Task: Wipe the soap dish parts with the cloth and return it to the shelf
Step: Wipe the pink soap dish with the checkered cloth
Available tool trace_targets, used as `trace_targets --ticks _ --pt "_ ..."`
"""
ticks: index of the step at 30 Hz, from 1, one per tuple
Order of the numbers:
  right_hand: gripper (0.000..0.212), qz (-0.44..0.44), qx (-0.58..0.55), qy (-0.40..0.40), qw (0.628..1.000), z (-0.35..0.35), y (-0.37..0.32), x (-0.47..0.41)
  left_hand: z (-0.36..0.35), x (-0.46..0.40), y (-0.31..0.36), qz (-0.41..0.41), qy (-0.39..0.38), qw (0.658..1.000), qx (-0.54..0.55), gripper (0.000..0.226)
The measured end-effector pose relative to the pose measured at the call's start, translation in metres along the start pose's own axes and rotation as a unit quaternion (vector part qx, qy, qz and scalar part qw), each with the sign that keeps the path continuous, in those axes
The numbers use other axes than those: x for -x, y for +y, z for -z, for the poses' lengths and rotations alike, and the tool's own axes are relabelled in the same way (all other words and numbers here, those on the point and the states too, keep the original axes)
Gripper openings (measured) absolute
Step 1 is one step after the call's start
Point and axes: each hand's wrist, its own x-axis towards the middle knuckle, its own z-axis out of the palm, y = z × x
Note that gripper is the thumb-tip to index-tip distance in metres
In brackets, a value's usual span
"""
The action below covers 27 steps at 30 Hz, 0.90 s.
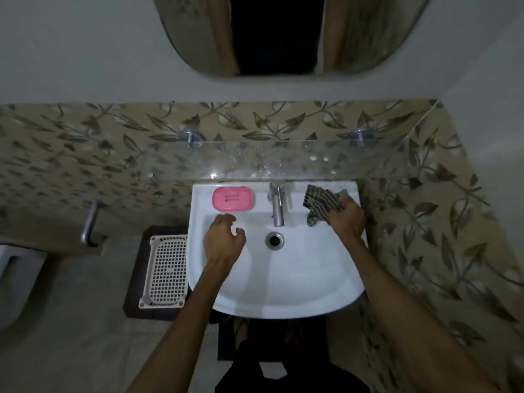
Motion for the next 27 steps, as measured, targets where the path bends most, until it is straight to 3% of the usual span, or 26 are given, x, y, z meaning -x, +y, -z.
trace_targets --ticks 3,9,14,19,22,27 --pt "0.028 0.026 0.043 -0.014 0.999 -0.002 0.000 -0.013 -0.007 -0.022 -0.004 0.014 -0.029 0.998 -0.045 0.051" --pt "0.046 0.044 0.133 -0.074 0.987 -0.016 0.019 -0.032 -0.015 -0.067 -0.013 -0.008 -0.047 0.993 -0.108 0.071" --pt "0.022 0.050 0.148 -0.052 0.986 -0.028 0.043 -0.045 -0.019 -0.098 -0.016 -0.053 -0.080 0.983 -0.154 0.089" --pt "0.012 -0.074 -0.115 -0.054 0.989 -0.025 0.046 -0.044 -0.024 -0.124 -0.019 -0.100 -0.121 0.957 -0.245 0.091" --pt "0.004 -0.118 -0.270 -0.038 0.955 -0.008 0.042 -0.031 -0.024 -0.132 -0.018 -0.100 -0.110 0.956 -0.253 0.084" --pt "0.009 -0.122 -0.442 -0.033 0.888 0.017 0.032 0.002 -0.016 -0.136 -0.017 -0.080 -0.096 0.963 -0.237 0.071"
